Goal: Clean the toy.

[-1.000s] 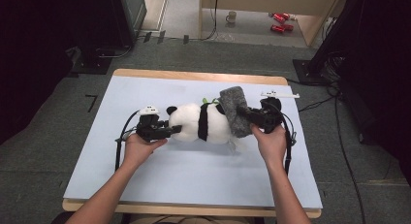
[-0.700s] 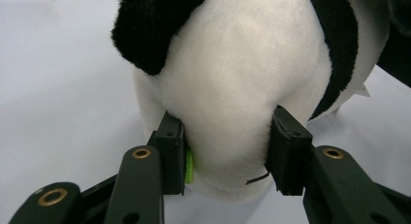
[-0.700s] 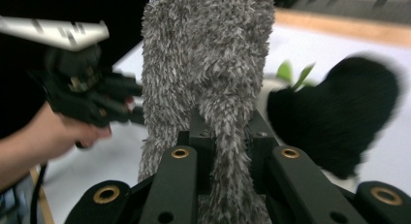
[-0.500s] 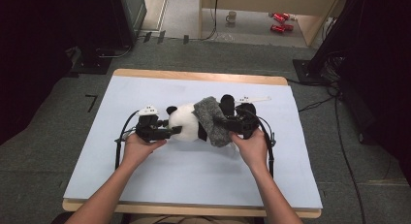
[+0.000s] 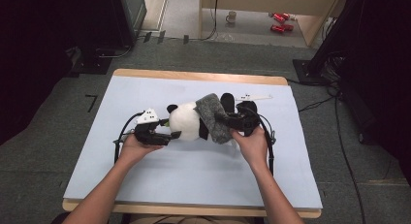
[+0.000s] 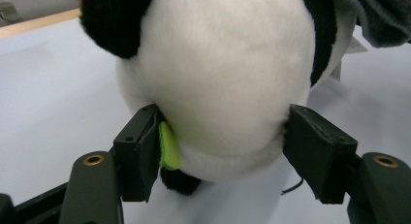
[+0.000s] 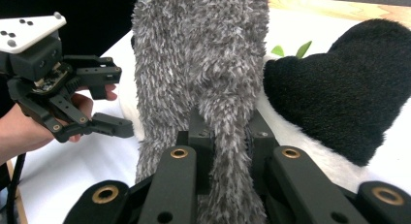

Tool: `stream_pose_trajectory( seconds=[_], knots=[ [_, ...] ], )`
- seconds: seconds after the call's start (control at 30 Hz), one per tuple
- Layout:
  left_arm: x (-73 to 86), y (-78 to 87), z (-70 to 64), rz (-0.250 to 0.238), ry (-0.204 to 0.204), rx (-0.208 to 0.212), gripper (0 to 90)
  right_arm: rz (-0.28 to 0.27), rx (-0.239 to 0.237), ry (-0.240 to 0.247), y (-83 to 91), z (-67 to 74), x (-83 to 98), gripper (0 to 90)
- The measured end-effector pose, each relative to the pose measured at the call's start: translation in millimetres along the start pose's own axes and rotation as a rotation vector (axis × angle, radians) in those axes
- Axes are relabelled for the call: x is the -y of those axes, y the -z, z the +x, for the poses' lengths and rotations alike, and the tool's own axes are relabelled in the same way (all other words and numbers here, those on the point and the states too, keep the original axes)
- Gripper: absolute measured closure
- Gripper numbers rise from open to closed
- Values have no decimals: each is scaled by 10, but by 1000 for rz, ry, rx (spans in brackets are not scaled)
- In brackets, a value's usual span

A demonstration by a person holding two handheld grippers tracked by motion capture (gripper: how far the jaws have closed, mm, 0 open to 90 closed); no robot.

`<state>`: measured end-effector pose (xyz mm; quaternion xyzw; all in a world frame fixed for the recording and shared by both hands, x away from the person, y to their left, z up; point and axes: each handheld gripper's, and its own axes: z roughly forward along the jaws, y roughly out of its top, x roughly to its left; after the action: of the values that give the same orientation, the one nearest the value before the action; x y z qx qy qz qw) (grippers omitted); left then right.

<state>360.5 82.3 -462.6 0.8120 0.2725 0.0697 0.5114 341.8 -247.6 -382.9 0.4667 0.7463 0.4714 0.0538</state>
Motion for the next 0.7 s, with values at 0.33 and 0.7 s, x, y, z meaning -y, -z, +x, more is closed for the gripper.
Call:
stream_pose_trajectory(
  seconds=[0.33, 0.7],
  knots=[
    [83, -128, 41, -3, 12, -4, 287, -10, 6, -5, -9, -30, -17, 784],
    [120, -223, 13, -14, 93, -2, 477, -20, 9, -34, -7, -39, -34, 784]
  ],
)
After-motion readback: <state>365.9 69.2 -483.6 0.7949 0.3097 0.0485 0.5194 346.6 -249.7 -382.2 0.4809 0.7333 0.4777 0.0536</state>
